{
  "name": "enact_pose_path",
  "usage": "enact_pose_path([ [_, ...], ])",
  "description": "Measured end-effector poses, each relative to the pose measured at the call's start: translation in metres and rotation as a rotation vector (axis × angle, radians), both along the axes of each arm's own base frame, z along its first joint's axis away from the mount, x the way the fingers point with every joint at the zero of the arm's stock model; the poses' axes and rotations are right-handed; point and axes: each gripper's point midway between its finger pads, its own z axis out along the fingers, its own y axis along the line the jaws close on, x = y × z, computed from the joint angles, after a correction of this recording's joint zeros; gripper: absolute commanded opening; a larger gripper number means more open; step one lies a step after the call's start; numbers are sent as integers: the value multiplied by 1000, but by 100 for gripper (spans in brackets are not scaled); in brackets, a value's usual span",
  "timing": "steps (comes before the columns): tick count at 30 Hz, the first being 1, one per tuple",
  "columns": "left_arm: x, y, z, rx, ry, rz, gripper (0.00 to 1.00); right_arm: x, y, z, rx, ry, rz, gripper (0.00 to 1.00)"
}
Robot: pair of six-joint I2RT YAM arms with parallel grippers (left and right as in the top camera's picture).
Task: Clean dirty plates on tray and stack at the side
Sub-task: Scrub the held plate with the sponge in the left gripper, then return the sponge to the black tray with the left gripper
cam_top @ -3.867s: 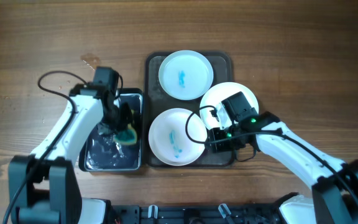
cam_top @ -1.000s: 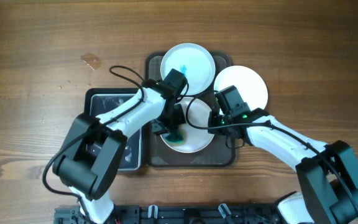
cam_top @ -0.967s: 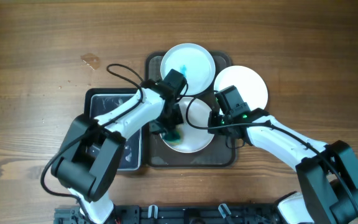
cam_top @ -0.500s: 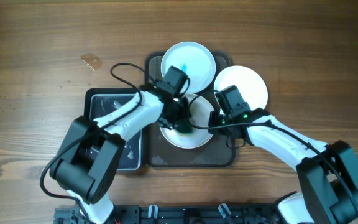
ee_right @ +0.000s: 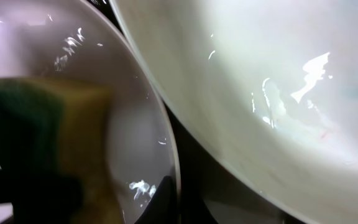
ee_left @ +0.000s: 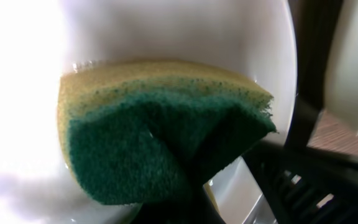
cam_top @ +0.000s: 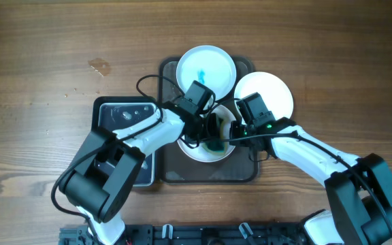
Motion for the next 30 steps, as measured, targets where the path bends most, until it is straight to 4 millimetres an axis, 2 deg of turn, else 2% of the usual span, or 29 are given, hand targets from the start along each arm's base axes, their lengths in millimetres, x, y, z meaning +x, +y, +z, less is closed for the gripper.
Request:
enact_pose_path([
  [3,16,10,0,-12,-18,40,4,0,0,0,-3,-1,2,4],
  [7,33,41,-3,36,-23,99,4,-1,-1,0,-7,1,11,4],
  [12,29,65,-4,164,-15,117,4,-2,2,0,-1,3,23,4],
  [16,17,94,2,281,4,141,4,-2,2,0,0,4,27,4],
  [18,12,101,6,298,16,144,4,-3,3,0,3,9,33,4],
  [20,0,110,26,309,18,147,4,-3,3,0,3,9,34,4],
  [23,-8,118,61,288,-27,163,4,-2,3,1,2,0,45,4],
  [25,-14,125,77,283,-44,171,4,1,5,1,-4,-24,83,5],
  [27,-24,140,86,311,-35,188,4,2,6,2,-13,-42,126,4],
  [30,-29,177,86,401,4,266,4,0,7,1,-22,-47,183,4],
])
